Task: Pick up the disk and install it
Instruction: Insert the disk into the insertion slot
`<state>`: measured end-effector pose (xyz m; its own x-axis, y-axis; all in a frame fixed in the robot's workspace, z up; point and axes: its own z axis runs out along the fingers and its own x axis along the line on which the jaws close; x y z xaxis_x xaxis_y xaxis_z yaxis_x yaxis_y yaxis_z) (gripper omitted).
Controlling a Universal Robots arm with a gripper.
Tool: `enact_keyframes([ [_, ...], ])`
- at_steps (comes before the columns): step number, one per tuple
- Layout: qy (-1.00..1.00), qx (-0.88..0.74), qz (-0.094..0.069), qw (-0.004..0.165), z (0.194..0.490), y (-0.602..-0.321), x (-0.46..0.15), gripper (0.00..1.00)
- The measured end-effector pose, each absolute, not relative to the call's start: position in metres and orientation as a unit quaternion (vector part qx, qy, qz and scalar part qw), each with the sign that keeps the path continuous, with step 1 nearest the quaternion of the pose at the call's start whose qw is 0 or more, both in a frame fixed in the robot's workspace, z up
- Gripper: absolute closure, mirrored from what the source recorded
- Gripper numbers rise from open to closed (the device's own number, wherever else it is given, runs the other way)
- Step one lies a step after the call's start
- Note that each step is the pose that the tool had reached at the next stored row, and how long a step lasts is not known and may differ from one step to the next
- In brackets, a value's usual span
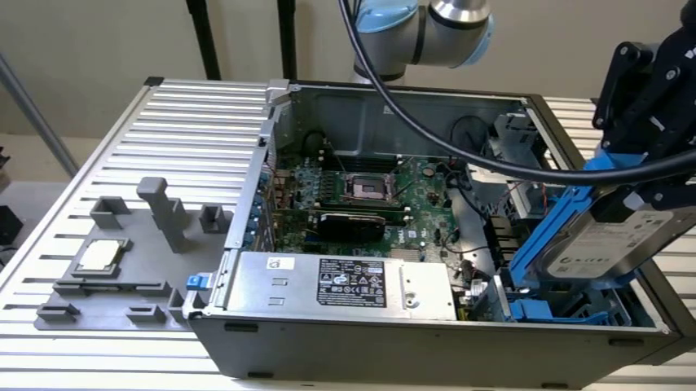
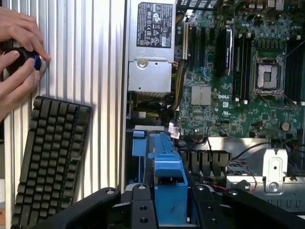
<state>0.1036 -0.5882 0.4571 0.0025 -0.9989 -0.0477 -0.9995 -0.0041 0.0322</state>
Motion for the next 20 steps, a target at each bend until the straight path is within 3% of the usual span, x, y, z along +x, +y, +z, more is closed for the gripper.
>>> enact_keyframes([
  [20, 0.706, -0.708, 0.025, 0.002, 0.4474, -0.5897, 0.1037, 0.68],
])
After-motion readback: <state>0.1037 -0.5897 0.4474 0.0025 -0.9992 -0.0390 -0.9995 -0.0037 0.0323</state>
